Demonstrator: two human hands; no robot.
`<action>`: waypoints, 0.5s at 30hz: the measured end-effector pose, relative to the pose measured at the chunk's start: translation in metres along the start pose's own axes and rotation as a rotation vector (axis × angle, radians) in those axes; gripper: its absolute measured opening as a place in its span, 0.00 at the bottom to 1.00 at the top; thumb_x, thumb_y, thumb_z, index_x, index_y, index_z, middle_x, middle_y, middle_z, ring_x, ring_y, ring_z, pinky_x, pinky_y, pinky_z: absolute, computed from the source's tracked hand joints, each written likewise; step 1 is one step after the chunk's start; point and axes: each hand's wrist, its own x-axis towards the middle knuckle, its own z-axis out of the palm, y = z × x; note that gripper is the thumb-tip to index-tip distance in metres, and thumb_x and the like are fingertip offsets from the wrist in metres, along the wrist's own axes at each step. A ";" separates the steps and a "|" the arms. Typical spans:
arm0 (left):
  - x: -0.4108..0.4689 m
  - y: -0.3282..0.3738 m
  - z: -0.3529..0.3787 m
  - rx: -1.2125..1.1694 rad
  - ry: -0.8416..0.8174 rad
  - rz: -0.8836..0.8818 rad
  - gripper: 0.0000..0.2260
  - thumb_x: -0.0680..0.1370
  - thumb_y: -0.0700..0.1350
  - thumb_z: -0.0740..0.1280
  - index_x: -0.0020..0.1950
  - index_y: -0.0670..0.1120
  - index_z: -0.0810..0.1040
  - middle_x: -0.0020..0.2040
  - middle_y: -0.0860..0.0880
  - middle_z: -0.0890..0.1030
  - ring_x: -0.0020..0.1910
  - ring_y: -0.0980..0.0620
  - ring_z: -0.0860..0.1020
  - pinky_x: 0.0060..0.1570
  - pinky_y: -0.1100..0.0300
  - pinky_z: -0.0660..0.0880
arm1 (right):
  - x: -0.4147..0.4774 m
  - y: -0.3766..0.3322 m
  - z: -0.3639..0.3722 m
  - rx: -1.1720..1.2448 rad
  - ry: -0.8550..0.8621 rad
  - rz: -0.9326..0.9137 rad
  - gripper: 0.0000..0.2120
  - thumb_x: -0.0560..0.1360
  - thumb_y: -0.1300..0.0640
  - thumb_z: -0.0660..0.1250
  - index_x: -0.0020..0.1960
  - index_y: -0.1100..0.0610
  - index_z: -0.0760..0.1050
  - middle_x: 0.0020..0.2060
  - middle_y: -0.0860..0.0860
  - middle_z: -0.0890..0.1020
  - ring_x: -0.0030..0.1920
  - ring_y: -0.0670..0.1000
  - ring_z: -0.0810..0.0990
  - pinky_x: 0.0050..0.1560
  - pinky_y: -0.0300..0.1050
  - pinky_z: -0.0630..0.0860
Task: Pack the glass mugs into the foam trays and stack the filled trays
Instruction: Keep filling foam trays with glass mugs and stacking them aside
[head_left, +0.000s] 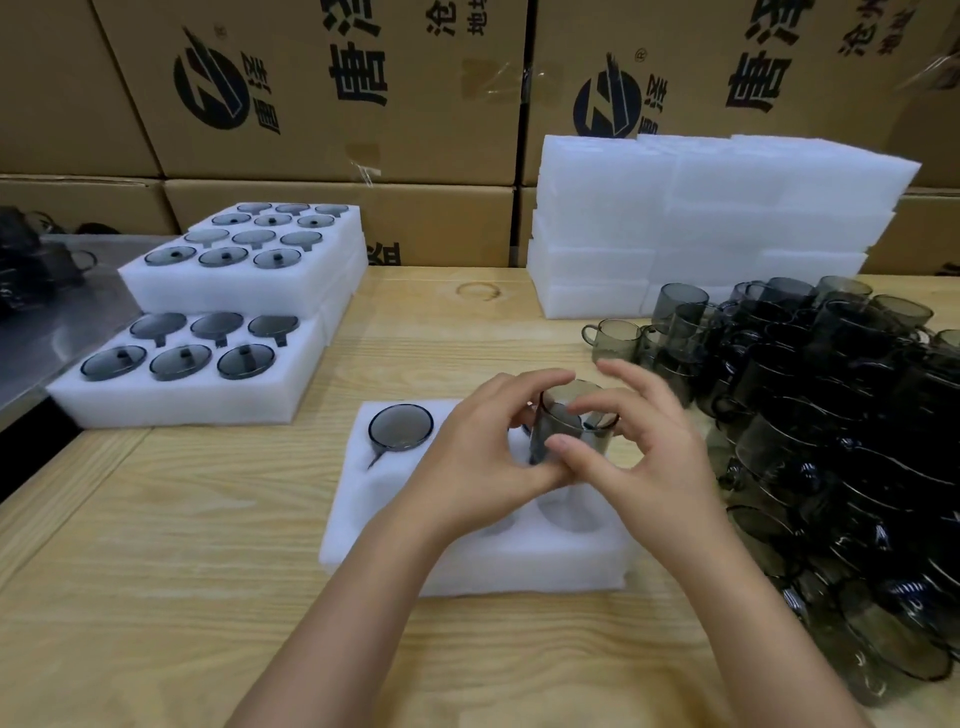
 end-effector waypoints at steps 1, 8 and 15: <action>0.000 0.000 0.000 -0.010 -0.012 -0.021 0.30 0.64 0.48 0.79 0.64 0.59 0.74 0.53 0.56 0.77 0.51 0.57 0.76 0.55 0.65 0.72 | 0.001 0.001 -0.002 0.031 -0.029 0.024 0.10 0.65 0.50 0.75 0.43 0.41 0.77 0.55 0.40 0.78 0.57 0.42 0.75 0.58 0.40 0.72; -0.002 0.000 -0.003 -0.109 -0.172 -0.131 0.30 0.63 0.47 0.81 0.62 0.60 0.76 0.56 0.58 0.78 0.53 0.62 0.76 0.56 0.66 0.72 | 0.001 0.007 -0.022 0.118 -0.248 0.152 0.21 0.57 0.40 0.73 0.48 0.47 0.80 0.47 0.45 0.82 0.48 0.45 0.80 0.56 0.45 0.76; -0.004 0.001 -0.008 -0.135 -0.302 -0.110 0.24 0.65 0.41 0.79 0.58 0.54 0.76 0.51 0.56 0.81 0.54 0.62 0.77 0.54 0.72 0.70 | -0.003 0.008 -0.029 0.058 -0.418 0.181 0.18 0.63 0.52 0.78 0.52 0.45 0.79 0.50 0.40 0.80 0.52 0.44 0.77 0.57 0.39 0.75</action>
